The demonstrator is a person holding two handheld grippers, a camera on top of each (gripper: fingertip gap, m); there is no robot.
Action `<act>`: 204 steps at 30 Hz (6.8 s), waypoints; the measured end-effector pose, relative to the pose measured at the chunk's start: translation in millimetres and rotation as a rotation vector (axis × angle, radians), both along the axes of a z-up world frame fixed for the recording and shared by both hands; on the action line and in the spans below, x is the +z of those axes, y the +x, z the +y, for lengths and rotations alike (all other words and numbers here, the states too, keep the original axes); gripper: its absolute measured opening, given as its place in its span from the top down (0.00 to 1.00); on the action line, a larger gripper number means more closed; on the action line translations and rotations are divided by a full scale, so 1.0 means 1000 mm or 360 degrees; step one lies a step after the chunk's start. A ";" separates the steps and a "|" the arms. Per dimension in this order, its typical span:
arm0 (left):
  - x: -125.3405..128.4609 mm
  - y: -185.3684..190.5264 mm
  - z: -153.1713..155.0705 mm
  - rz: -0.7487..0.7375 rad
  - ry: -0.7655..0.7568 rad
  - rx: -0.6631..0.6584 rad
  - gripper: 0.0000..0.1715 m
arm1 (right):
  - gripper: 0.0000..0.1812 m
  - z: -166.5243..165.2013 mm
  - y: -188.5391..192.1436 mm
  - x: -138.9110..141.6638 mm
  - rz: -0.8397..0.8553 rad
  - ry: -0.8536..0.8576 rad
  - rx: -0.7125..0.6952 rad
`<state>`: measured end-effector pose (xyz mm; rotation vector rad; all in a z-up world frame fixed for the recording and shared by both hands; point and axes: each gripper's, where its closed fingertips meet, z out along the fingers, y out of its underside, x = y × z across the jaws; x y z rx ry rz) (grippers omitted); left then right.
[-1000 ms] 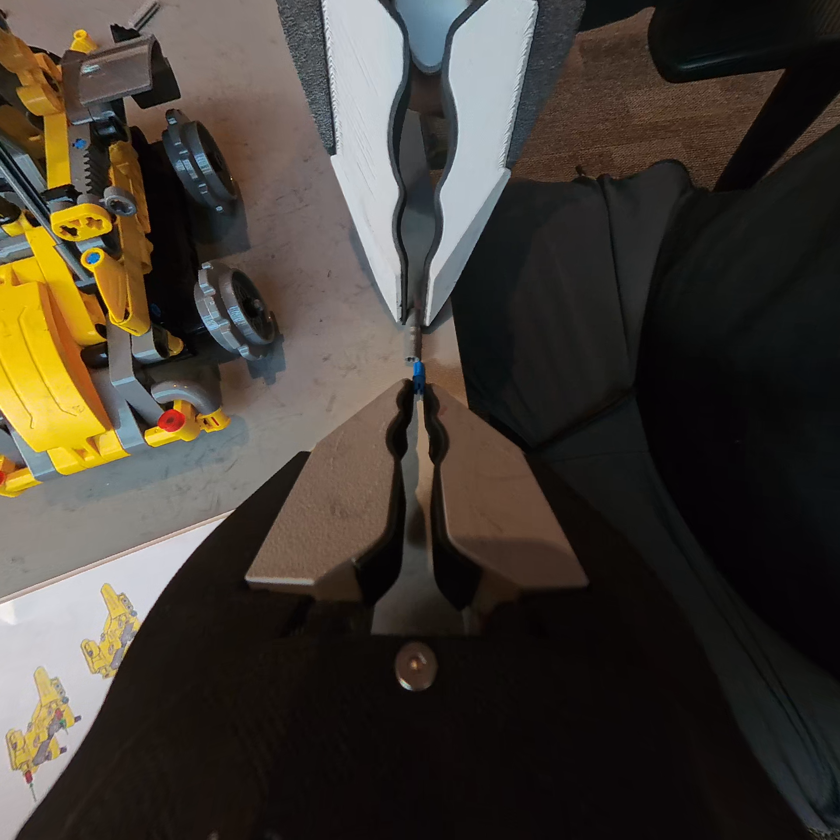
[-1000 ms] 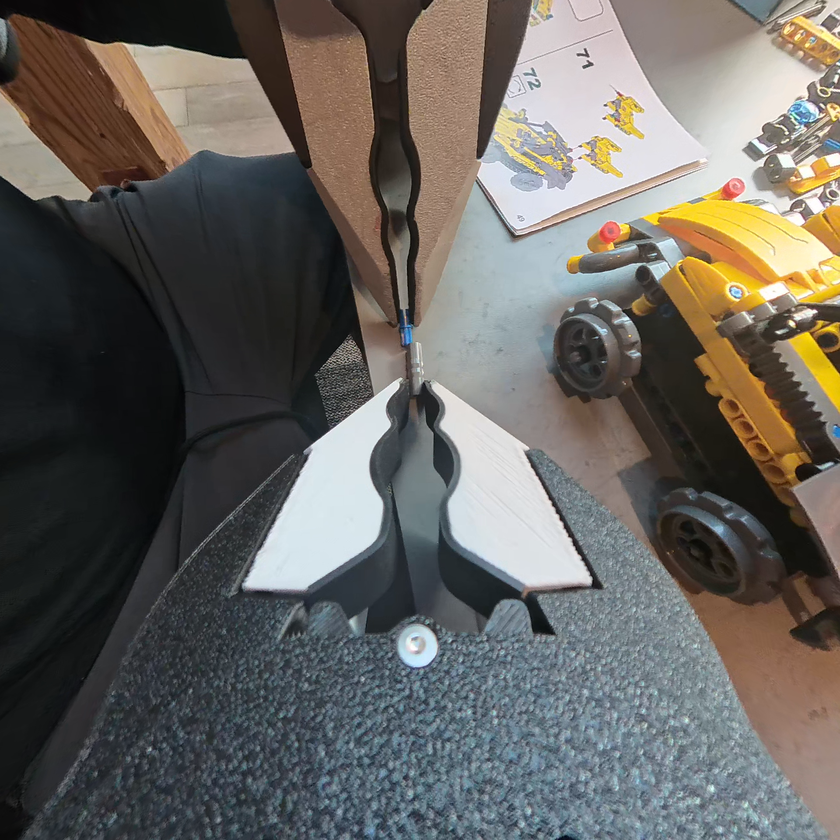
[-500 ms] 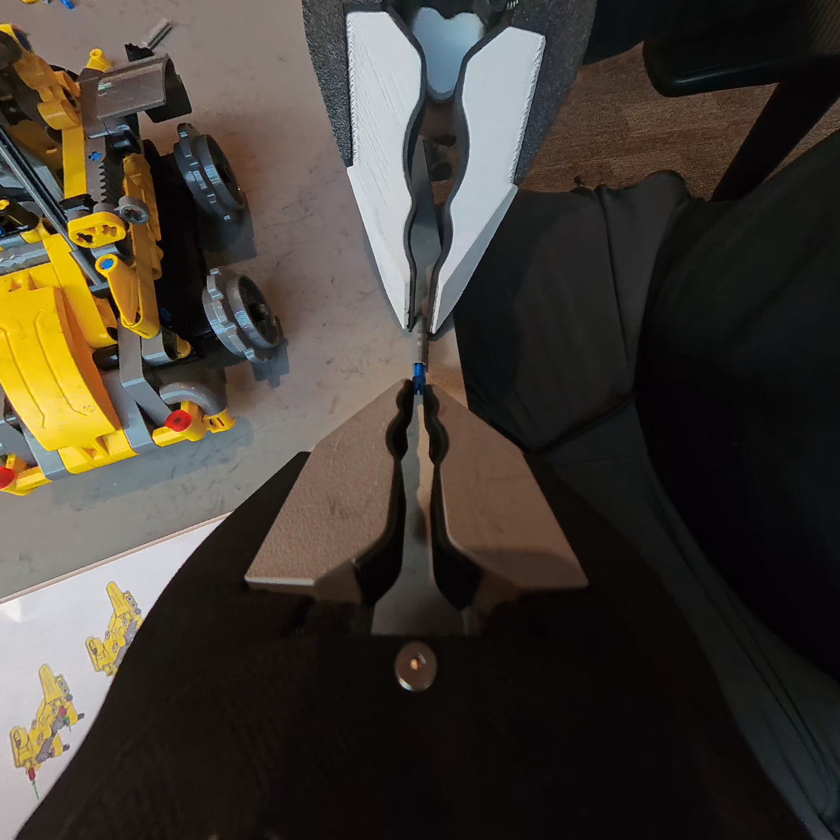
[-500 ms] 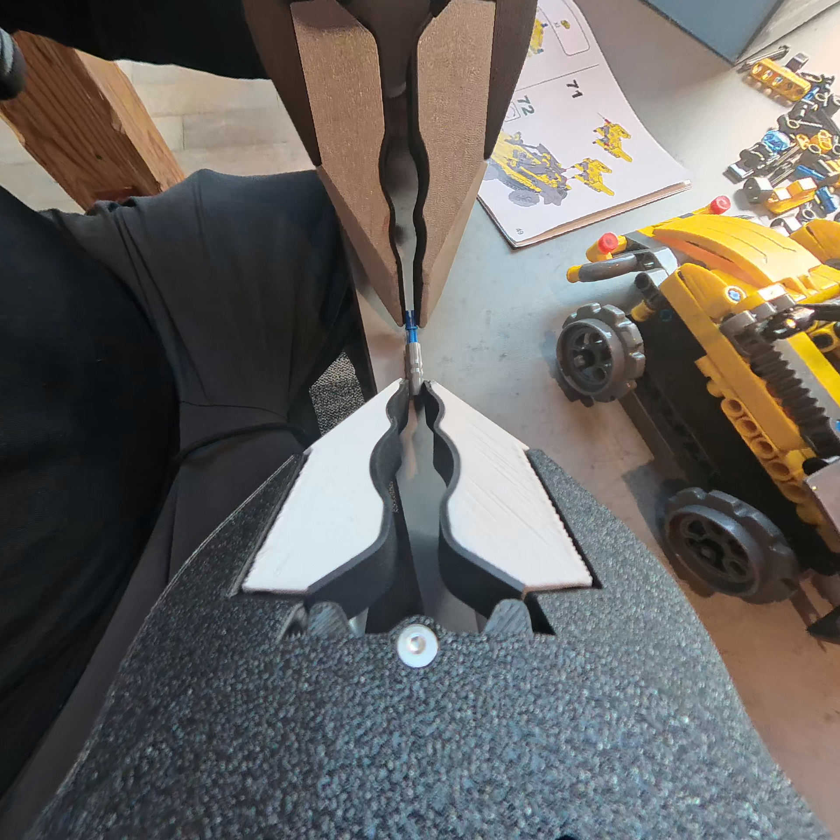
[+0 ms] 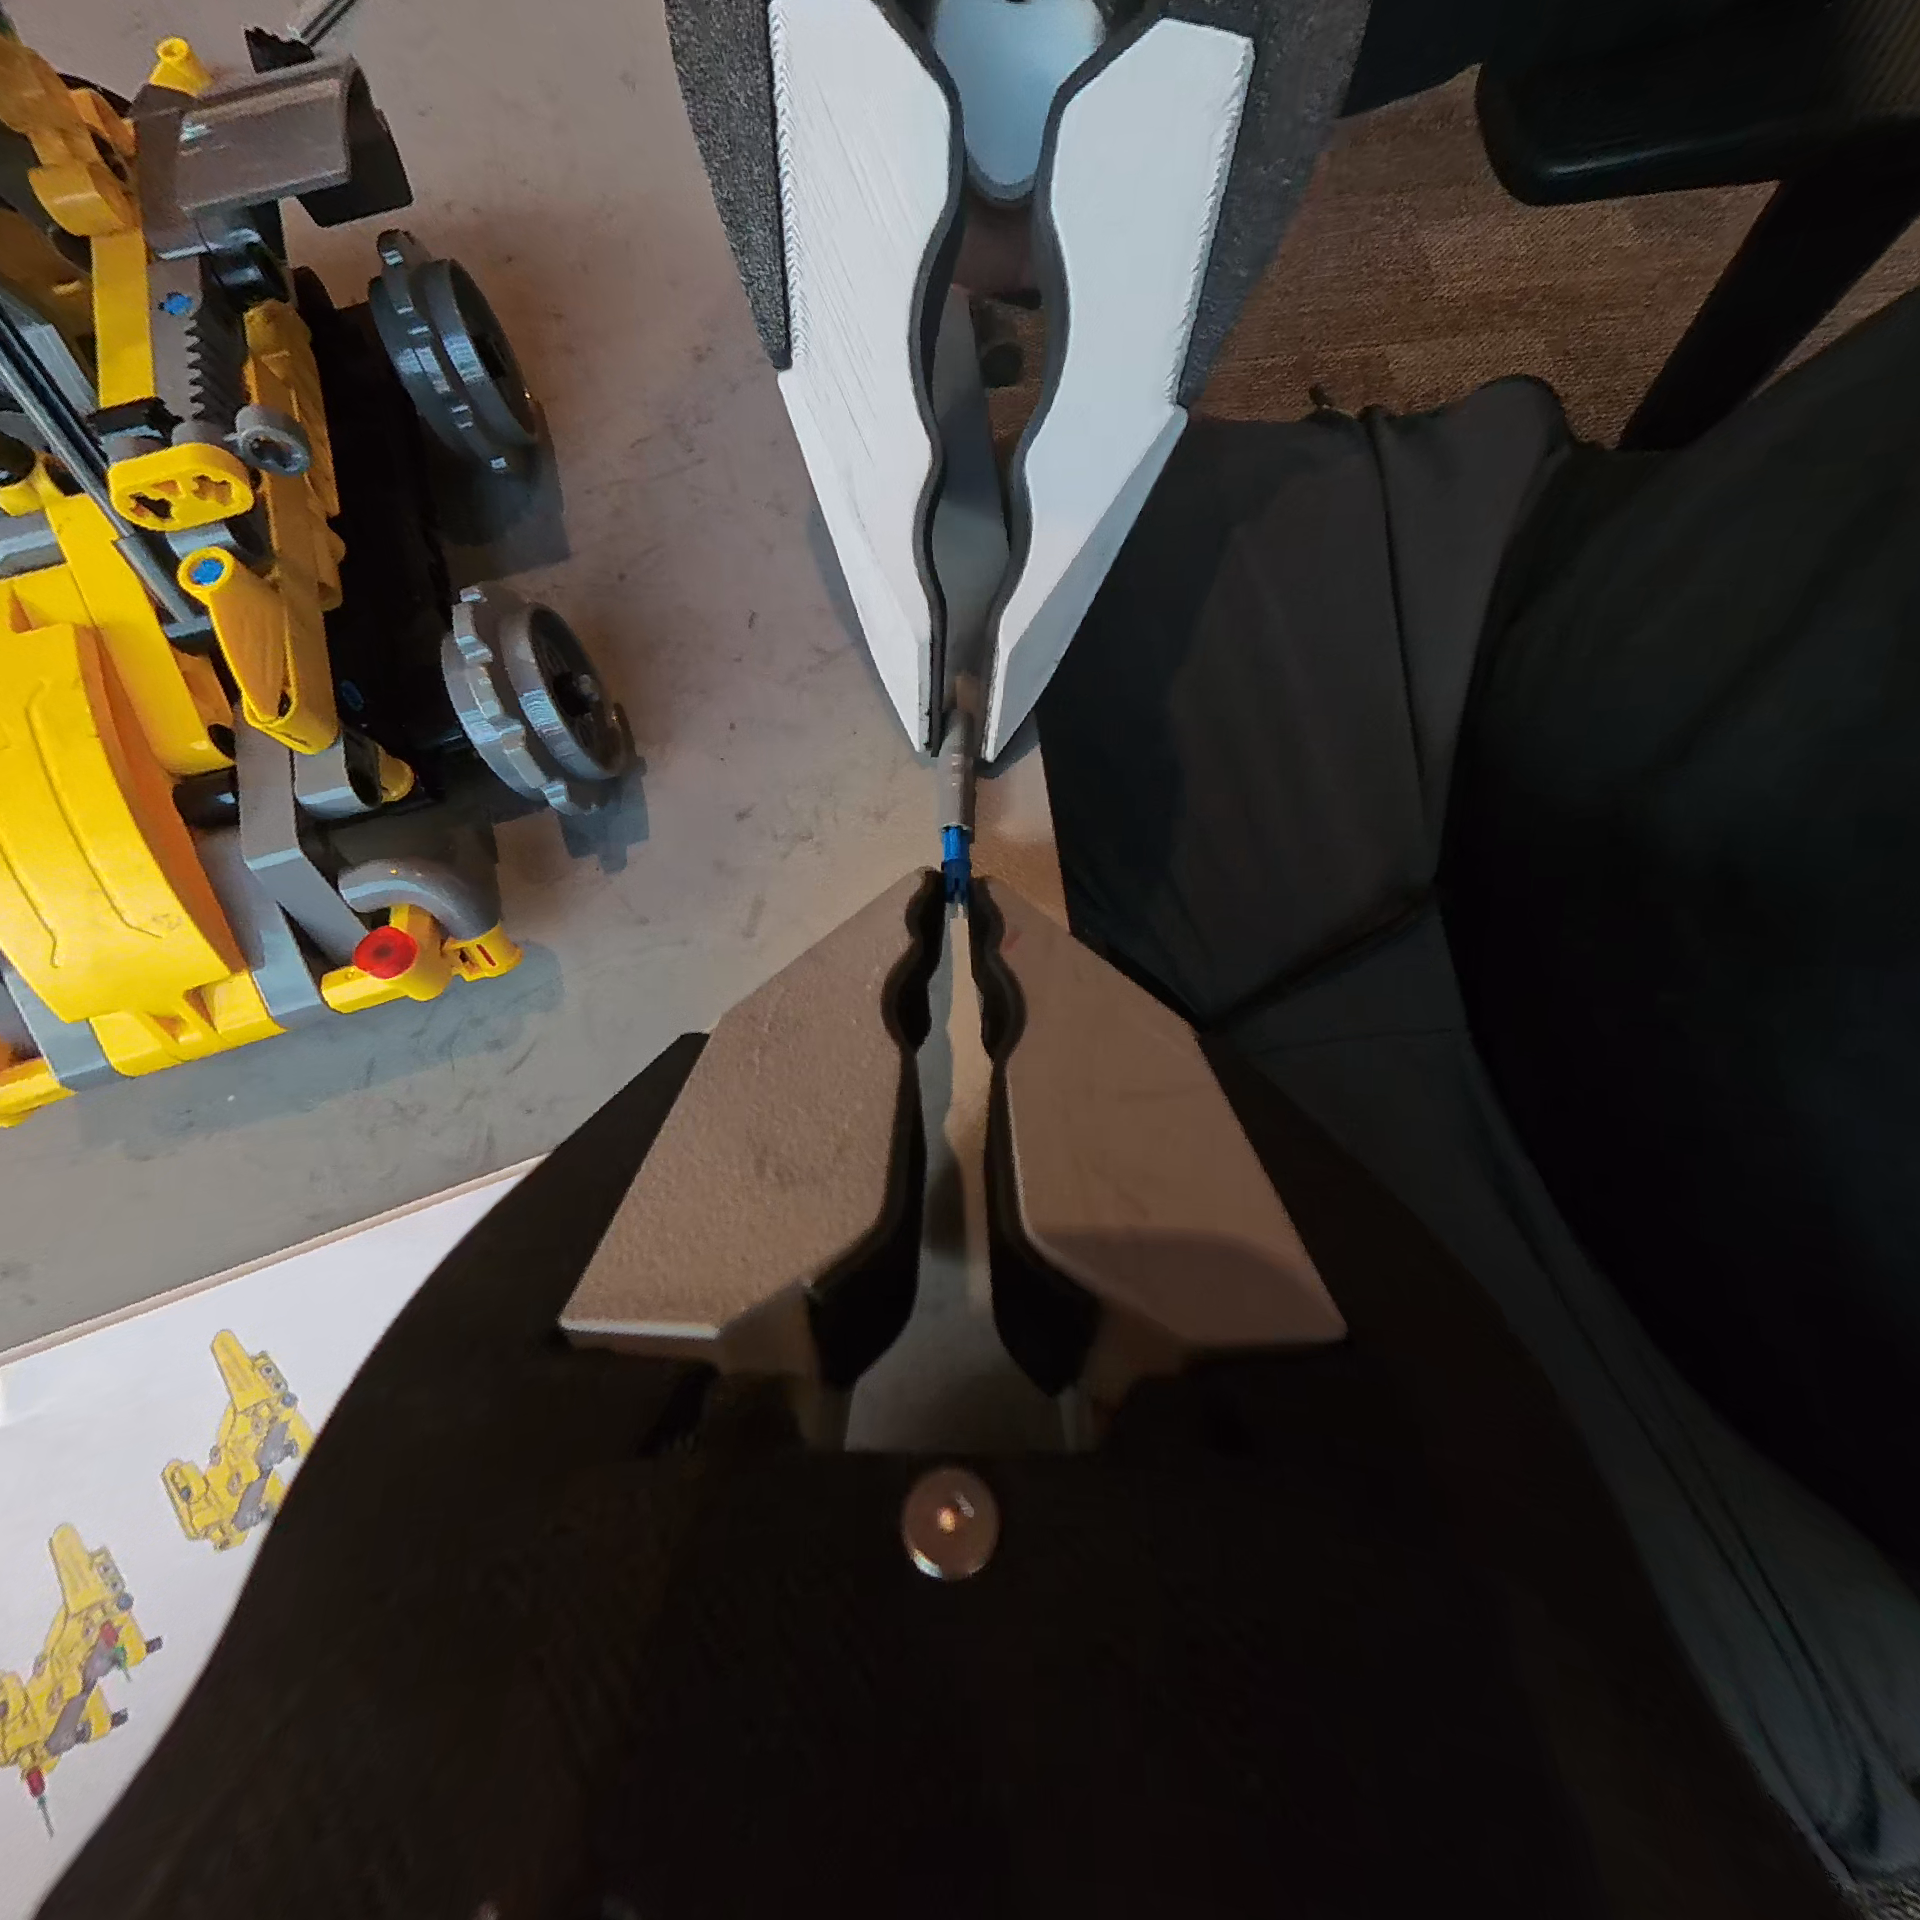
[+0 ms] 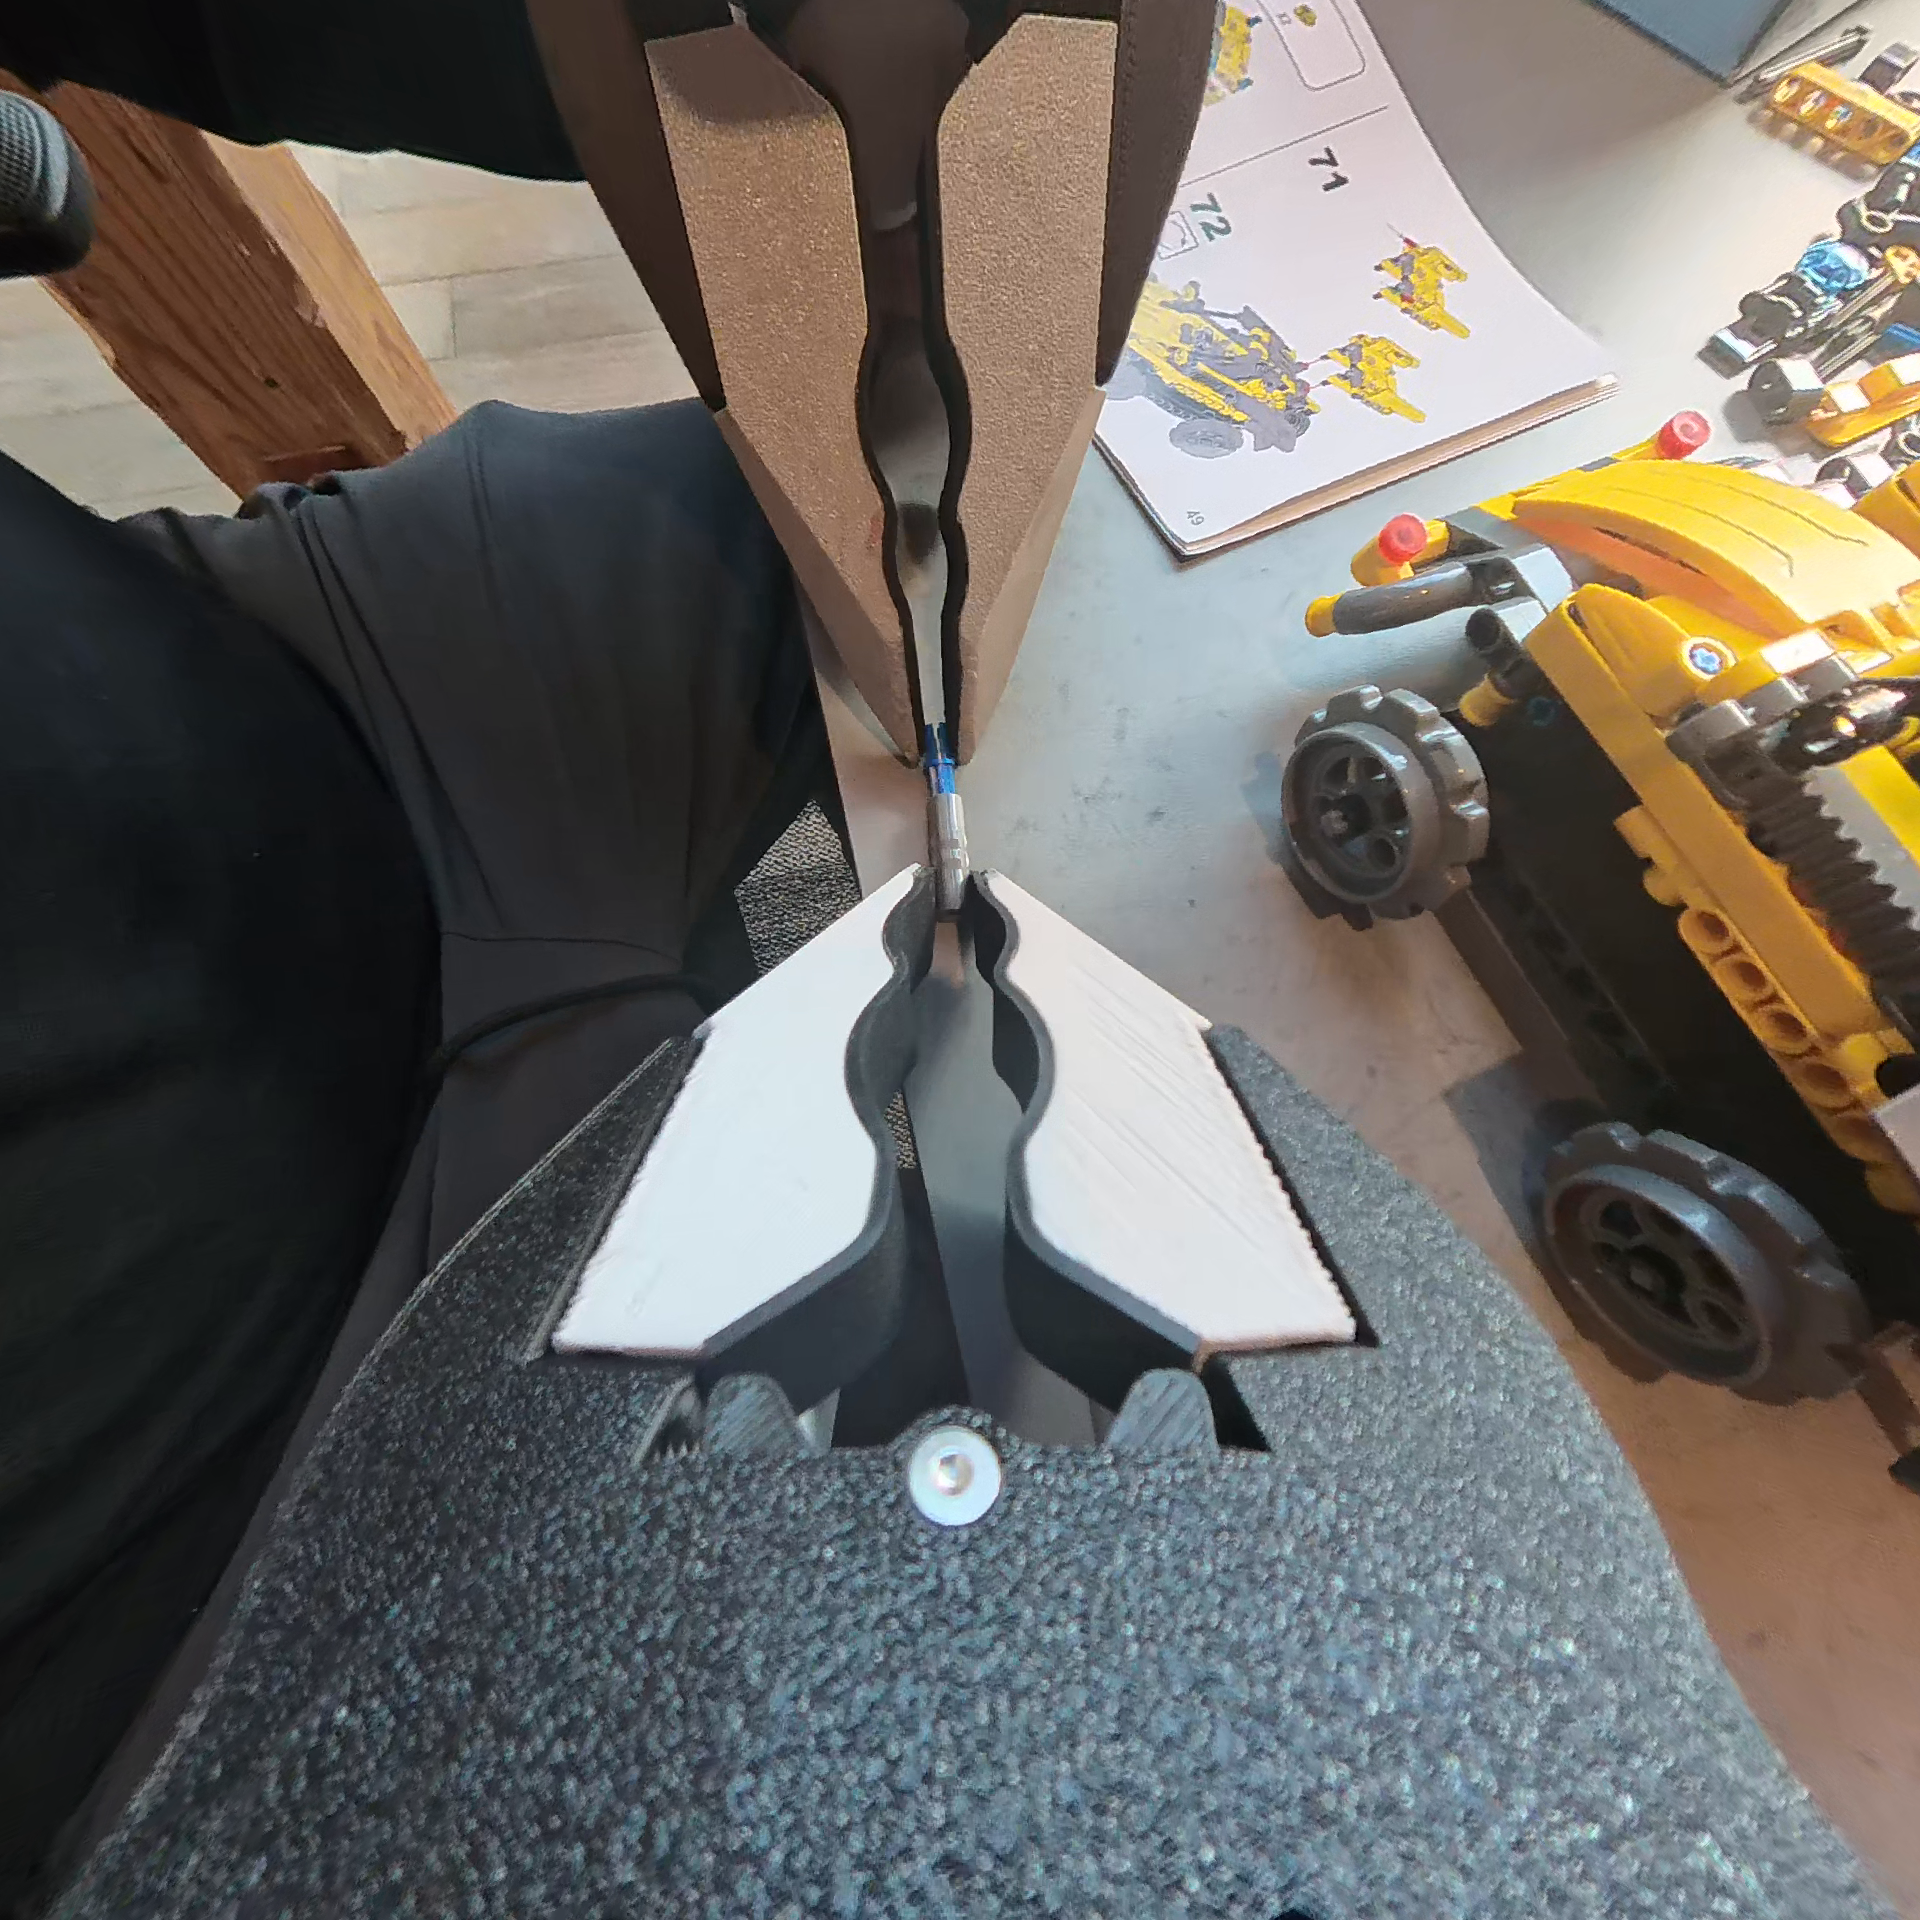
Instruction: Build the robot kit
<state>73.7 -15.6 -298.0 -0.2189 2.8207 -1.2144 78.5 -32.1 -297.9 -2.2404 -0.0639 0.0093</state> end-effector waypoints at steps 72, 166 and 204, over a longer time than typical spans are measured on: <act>0.040 -0.008 -0.007 0.0268 -0.0456 0.0001 1.00 | 0.98 -0.001 -0.009 0.038 0.0026 0.0408 -0.0009; 0.000 0.009 -0.014 0.0045 0.0010 0.0102 0.99 | 0.98 -0.016 0.011 0.009 -0.0127 0.0033 -0.0065; -0.001 0.017 -0.022 0.0172 0.0097 0.0119 0.99 | 0.98 -0.019 0.018 0.001 -0.0139 -0.0047 -0.0104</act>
